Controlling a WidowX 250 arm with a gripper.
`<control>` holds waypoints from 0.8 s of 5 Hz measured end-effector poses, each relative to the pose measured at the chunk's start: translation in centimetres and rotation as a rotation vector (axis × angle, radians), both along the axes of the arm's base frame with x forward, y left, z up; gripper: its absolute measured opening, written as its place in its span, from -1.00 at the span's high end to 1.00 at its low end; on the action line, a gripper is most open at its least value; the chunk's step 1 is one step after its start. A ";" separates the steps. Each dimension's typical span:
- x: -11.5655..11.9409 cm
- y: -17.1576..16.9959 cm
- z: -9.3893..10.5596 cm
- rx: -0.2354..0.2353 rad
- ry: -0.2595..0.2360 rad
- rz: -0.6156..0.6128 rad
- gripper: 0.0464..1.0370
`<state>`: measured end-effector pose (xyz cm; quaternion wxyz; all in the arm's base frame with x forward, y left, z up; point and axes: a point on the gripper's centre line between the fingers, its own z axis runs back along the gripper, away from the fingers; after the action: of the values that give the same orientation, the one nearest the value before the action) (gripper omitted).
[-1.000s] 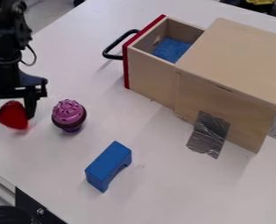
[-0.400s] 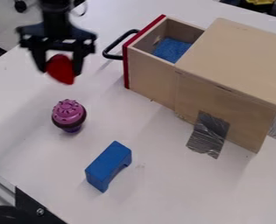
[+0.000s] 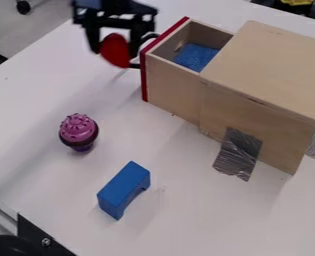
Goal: Take the red object and put in the drawer
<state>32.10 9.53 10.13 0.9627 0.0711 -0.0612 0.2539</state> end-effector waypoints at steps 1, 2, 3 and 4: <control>2.3 -1.2 0.2 -0.018 0.029 -0.039 -0.47; 3.4 -1.8 0.1 -0.027 0.024 -0.072 -0.47; 3.7 -2.2 0.1 -0.031 0.033 -0.105 -0.47; 3.8 -2.7 -0.1 -0.035 0.024 -0.137 -0.47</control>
<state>35.87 6.80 9.99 0.9796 0.0528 -0.0498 0.1875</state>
